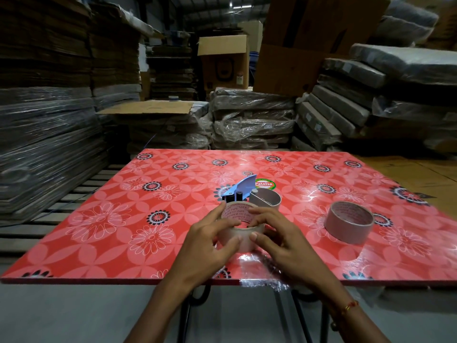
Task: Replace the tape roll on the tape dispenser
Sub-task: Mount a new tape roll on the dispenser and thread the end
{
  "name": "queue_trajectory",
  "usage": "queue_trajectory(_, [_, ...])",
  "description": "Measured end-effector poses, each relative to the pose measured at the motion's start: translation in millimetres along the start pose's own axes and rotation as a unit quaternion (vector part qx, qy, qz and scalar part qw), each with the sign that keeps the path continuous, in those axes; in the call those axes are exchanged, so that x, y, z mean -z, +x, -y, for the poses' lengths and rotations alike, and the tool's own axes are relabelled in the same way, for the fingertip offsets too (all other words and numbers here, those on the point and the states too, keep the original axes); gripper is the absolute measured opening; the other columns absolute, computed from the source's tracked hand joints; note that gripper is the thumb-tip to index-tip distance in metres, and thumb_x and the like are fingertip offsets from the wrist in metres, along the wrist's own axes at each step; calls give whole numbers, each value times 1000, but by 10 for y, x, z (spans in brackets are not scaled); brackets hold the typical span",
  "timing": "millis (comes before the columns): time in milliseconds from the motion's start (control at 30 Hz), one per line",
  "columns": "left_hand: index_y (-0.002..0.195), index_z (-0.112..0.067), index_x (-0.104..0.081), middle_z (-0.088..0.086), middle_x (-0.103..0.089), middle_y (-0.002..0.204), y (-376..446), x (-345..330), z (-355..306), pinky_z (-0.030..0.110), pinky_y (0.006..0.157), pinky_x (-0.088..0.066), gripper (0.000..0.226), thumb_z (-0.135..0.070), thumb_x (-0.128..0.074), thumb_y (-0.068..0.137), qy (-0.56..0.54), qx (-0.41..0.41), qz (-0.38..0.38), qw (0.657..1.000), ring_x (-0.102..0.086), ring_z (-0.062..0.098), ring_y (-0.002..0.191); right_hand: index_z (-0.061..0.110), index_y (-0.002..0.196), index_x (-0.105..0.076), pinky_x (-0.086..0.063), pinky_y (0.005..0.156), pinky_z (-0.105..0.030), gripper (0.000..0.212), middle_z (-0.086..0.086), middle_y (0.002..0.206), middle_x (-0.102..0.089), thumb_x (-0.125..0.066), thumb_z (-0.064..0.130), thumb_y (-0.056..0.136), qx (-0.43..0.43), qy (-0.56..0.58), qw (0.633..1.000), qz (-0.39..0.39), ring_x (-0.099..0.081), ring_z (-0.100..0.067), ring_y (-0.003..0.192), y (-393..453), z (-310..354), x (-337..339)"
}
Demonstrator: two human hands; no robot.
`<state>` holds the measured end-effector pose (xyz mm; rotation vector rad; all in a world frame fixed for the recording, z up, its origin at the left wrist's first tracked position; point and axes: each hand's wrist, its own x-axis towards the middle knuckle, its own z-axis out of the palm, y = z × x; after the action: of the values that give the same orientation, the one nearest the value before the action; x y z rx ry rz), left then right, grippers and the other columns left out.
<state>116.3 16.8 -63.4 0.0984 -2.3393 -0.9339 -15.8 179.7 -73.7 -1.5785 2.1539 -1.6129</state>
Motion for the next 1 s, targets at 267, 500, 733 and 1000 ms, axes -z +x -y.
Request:
queue_trajectory(267, [113,-29,-75,4,-43,153,31,-3,38,5,66,-43,41,-34,-50,81,33,-23,8,999,-62,3,59,30,101,-63,-52,93,-57,12,13,129,-60,-63,33,89,-14,24,1000,0,-63,-20,115,5,-33,-10])
queue_trajectory(500, [115,-24,-74,5,-42,153,32,-6,45,3,82,-42,44,-25,-43,85,16,-35,4,999,-64,-8,98,32,100,-62,-52,86,-60,11,11,120,-61,-61,33,89,-9,23,1000,-9,-63,-24,108,-2,-16,0])
queue_trajectory(733, [129,-35,-63,-6,-36,158,11,-21,44,26,108,-45,45,-48,-56,86,-13,-19,9,1000,-40,0,140,34,98,-60,-52,86,-59,10,11,112,-62,-61,33,88,-11,17,1000,-13,-62,-25,101,-10,17,-6])
queue_trajectory(1000, [122,-29,-69,-7,-40,154,62,-2,95,10,108,-35,34,-25,-55,91,-33,-26,1,999,-33,-14,137,34,98,-60,-53,89,-56,10,13,112,-61,-61,34,88,-13,9,1000,-13,-62,-22,104,-12,24,2])
